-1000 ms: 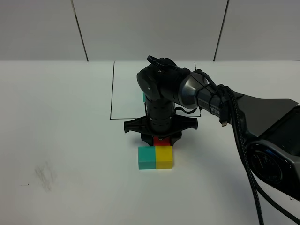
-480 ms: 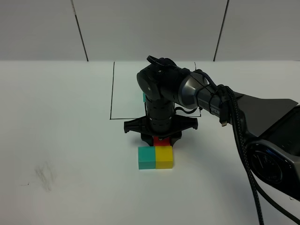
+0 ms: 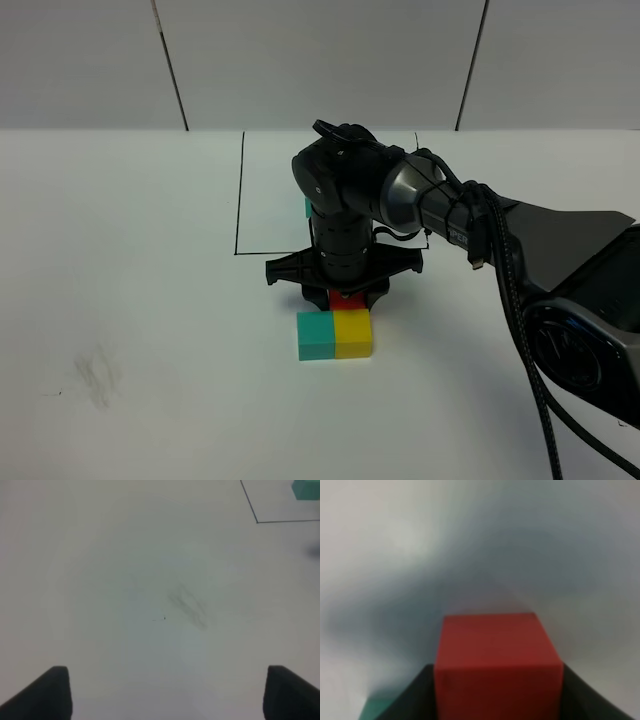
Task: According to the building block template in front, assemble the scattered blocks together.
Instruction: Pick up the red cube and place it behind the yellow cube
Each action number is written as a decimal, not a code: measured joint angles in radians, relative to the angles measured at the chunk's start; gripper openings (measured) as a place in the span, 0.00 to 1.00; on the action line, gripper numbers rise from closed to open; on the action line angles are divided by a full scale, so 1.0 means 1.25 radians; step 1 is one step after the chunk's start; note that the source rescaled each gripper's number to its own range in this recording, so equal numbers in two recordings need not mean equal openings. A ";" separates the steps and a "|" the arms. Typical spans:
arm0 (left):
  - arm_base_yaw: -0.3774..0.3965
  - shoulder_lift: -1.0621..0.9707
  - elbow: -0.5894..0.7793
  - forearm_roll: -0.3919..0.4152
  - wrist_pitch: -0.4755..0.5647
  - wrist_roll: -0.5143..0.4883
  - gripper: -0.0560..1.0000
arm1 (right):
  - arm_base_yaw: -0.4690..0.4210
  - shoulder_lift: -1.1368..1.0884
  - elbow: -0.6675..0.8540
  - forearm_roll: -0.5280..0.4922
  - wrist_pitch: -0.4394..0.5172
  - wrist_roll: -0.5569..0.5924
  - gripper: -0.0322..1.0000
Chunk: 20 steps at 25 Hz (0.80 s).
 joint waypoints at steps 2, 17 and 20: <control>0.000 0.000 0.000 0.000 0.000 0.000 0.72 | 0.000 0.005 -0.011 -0.004 0.002 0.000 0.22; 0.000 0.000 0.000 0.000 0.000 0.000 0.72 | 0.000 0.009 -0.033 -0.010 0.031 -0.018 0.45; 0.000 0.000 0.000 0.000 0.000 0.000 0.72 | 0.000 0.009 -0.034 -0.010 0.039 -0.019 0.46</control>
